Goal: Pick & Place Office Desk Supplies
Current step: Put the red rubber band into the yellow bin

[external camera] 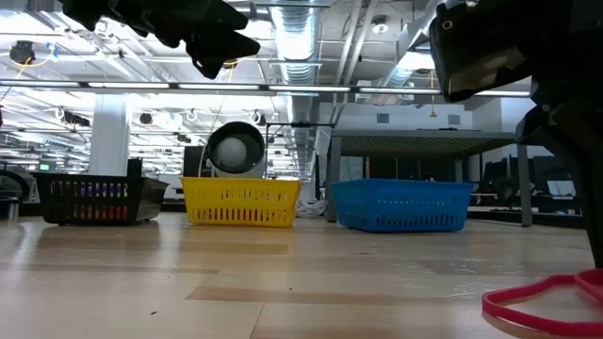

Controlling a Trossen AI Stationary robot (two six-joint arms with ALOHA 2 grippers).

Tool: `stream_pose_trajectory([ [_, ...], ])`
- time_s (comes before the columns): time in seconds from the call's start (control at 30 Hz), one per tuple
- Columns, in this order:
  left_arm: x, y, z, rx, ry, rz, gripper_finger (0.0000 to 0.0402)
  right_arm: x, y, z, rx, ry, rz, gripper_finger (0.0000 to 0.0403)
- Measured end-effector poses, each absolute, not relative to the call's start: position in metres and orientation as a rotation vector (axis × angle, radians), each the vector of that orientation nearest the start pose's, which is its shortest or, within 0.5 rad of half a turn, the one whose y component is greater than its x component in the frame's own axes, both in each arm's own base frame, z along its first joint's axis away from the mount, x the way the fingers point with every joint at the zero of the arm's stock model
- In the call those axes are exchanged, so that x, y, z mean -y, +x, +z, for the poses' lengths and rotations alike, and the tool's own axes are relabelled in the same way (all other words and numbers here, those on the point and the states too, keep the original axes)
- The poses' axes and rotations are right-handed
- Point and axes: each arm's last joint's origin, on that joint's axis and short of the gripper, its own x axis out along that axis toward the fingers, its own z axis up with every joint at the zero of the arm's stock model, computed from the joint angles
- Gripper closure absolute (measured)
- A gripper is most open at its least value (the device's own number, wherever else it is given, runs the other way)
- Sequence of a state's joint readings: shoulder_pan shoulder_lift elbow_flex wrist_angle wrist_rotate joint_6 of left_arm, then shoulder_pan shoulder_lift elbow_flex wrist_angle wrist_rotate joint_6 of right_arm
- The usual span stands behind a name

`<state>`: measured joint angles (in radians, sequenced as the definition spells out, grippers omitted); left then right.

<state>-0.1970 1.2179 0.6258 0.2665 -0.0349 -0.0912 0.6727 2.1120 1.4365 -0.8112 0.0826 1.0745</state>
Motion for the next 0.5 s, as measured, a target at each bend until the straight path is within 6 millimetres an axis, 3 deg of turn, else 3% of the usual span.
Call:
stream_pose_trajectory([
  [0.27, 0.049, 0.252, 0.233, -0.331, -0.053, -0.146, 0.0219, -0.242, 0.308, 0.132, -1.433, 0.325, -0.312, 0.0401],
  [0.5, 0.049, 0.252, 0.233, -0.333, -0.052, -0.147, 0.0219, -0.239, 0.300, 0.158, -1.424, 0.269, -0.367, 0.0402],
])
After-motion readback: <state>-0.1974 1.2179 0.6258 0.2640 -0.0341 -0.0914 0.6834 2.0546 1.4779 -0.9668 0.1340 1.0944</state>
